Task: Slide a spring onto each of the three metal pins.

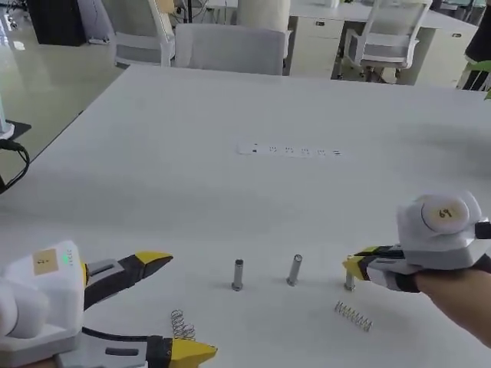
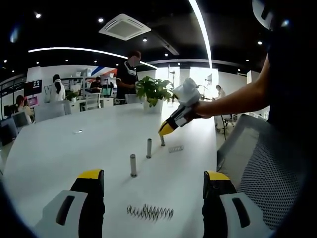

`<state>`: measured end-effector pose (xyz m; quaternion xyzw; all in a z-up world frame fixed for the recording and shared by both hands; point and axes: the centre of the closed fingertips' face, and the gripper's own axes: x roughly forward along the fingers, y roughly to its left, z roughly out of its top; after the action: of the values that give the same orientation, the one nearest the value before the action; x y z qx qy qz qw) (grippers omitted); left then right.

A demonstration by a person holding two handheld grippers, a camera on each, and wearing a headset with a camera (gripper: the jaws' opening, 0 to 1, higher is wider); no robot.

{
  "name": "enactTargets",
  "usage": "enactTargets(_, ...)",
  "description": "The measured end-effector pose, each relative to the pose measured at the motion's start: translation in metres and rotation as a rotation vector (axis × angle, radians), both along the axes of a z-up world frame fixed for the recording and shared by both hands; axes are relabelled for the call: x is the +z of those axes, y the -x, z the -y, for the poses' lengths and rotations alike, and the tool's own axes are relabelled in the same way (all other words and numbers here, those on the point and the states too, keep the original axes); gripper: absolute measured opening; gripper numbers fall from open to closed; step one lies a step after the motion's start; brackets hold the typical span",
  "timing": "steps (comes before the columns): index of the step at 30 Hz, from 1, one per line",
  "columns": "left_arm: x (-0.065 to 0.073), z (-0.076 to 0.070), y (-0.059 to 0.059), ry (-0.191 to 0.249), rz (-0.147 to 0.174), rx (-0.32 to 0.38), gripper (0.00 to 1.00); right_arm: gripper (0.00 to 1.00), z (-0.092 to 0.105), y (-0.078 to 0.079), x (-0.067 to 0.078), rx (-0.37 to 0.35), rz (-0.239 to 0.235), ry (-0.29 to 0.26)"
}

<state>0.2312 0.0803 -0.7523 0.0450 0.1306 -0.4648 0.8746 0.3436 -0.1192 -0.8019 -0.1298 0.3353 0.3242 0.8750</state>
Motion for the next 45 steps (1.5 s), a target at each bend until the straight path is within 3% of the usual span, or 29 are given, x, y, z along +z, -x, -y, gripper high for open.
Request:
enactTargets(30, -0.001, 0.003, 0.001, 0.007, -0.001, -0.004, 0.79, 0.06, 0.004, 0.004, 0.001, 0.02, 0.009, 0.013)
enactTargets(45, -0.001, 0.004, 0.001, 0.009, -0.002, -0.008, 0.8, 0.14, 0.002, 0.005, 0.009, 0.023, 0.035, -0.007)
